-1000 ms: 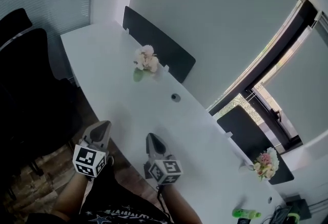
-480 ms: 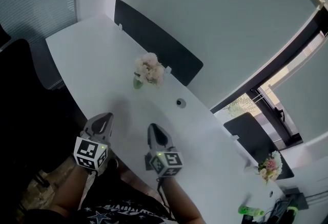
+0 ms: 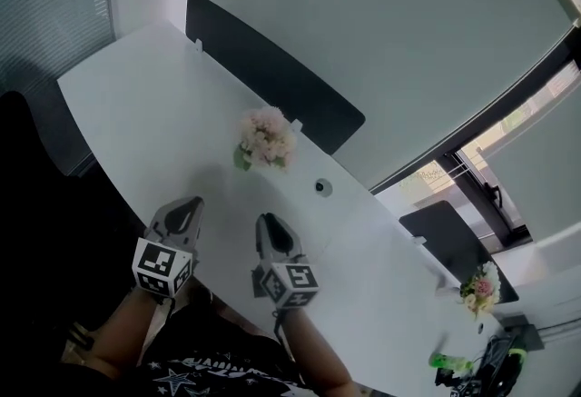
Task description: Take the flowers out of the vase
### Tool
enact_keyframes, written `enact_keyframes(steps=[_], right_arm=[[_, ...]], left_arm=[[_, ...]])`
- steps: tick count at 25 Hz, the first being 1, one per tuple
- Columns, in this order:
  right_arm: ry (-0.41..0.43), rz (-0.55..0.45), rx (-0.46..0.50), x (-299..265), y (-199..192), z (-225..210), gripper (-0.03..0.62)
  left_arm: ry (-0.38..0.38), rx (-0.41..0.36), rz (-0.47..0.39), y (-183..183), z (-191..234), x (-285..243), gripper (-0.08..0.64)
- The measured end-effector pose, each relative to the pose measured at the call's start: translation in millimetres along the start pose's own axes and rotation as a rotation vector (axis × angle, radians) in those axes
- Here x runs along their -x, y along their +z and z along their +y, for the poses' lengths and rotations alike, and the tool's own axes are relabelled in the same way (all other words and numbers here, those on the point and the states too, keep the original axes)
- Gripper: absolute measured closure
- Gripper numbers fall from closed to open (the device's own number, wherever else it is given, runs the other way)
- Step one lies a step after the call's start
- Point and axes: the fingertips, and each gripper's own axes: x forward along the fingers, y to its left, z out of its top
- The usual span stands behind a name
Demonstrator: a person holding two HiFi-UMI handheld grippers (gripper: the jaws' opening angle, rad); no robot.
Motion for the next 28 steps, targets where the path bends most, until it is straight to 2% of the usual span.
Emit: enact_keyframes(steps=[3, 8, 17, 21, 25, 28], right_arm=[[-0.02, 0.007, -0.003, -3.1, -3.3, -1.6, 0.559], [-0.01, 0.027, -0.013, 6.7, -14.7, -8.4, 0.497], [0.095, 0.03, -0.031, 16.5, -19.5, 2.5, 0.346], [0.073, 0.017, -0.041, 4.9, -19.8, -1.5, 0.287], [0.018, 0.001, -0.065, -13.2, -24.6, -10.7, 0.279], [-0.013, -0.032, -0.042, -30.5, -24.6, -15.6, 0.281]], left_arm=[[-0.02, 0.001, 0.012, -4.0, 2.9, -11.1, 0.553], [-0.019, -0.008, 0.029, -11.7, -5.8, -18.2, 0.552], [0.079, 0.02, 0.02, -8.6, -9.6, 1.5, 0.552], [0.092, 0.01, 0.019, -6.4, -3.0, 1.5, 0.553], [0.074, 0.004, 0.038, -11.4, 9.7, -5.6, 0.552], [0.058, 0.014, 0.041, -10.4, 26.4, -18.9, 0.552]])
